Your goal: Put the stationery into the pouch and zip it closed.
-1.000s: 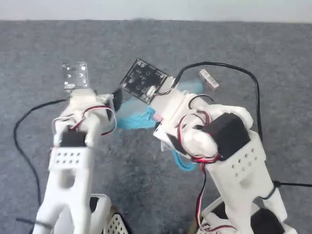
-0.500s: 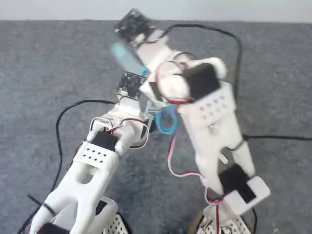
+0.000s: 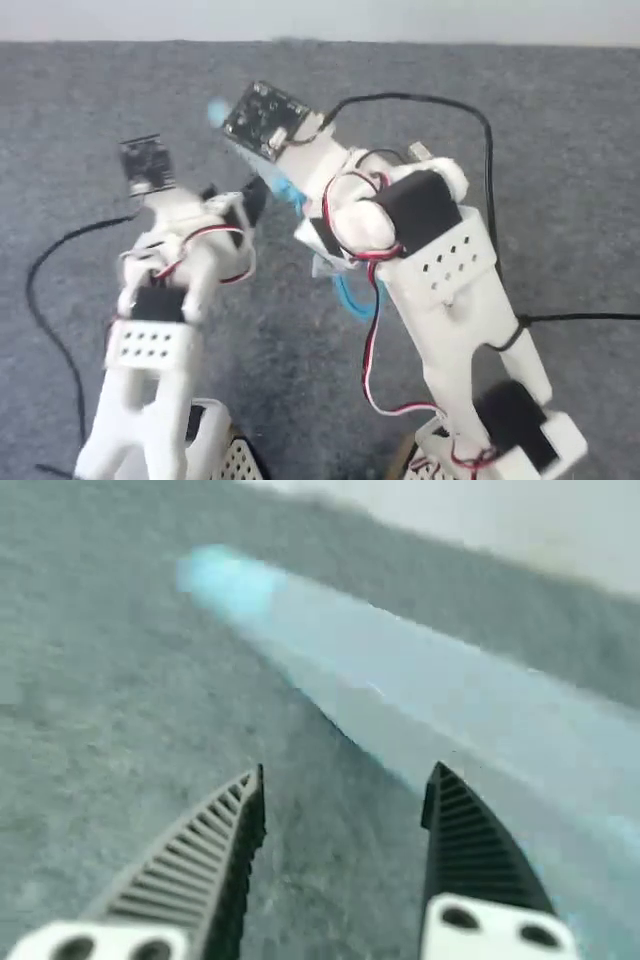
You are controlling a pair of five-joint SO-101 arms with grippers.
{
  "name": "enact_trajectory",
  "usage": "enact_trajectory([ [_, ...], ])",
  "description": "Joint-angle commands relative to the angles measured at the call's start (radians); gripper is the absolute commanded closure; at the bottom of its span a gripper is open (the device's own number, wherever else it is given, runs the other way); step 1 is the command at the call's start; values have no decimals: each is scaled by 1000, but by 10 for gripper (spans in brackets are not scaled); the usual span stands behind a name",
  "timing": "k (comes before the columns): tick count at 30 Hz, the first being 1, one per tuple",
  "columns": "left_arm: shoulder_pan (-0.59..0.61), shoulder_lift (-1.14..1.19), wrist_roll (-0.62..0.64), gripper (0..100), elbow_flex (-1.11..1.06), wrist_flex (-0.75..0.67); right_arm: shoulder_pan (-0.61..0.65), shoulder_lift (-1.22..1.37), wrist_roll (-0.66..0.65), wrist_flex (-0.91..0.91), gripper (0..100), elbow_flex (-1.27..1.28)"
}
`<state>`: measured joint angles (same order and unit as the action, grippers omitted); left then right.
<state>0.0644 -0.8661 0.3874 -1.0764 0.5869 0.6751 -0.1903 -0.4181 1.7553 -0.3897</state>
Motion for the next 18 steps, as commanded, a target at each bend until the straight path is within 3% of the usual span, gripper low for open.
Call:
enact_trajectory([
  [1,57,-141,15,754,-1,3,1,-94,-20,-7,991,71],
  [5,86,-267,8,754,5,69,1,-133,-14,-77,991,201],
  [11,81,-382,-140,751,10,129,-1,-193,-12,-108,991,304],
  [18,86,-313,-167,751,27,170,-54,-240,-12,-107,991,339],
])
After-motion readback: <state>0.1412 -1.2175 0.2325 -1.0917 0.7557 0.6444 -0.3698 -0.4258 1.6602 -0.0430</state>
